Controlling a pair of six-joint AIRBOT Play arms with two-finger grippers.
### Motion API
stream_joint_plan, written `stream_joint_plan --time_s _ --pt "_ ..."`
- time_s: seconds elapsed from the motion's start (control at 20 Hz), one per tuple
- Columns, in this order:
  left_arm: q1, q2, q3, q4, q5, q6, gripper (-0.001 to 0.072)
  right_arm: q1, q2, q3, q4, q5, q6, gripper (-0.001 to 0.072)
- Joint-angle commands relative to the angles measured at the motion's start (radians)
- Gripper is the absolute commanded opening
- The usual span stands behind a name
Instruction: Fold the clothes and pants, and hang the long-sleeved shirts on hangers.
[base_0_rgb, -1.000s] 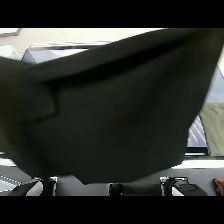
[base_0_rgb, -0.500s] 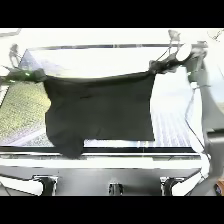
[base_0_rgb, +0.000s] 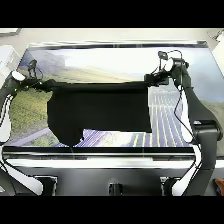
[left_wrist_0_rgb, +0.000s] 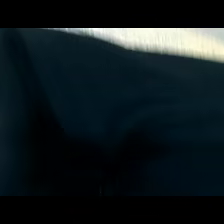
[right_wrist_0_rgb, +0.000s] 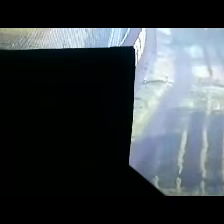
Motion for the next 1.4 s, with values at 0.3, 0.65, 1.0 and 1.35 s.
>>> stream_joint_plan --time_s 0.3,0.65,1.0,1.35 --pt "0.000 -0.025 0.022 0.115 -0.214 -0.084 0.0018 0.001 -0.046 -0.002 0.005 0.247 0.035 0.0033" --pt "0.001 -0.052 0.024 0.114 -0.200 -0.115 0.0067 0.000 -0.096 -0.002 0.028 0.252 0.026 0.0413" --pt "0.089 0.058 0.097 0.125 -0.328 -0.182 0.0571 -0.070 0.050 -0.003 0.160 0.348 -0.153 0.0613" --pt "0.264 0.389 -0.351 0.125 -0.407 -0.154 0.0561 -0.332 0.352 -0.439 0.455 0.334 -0.326 0.0527"
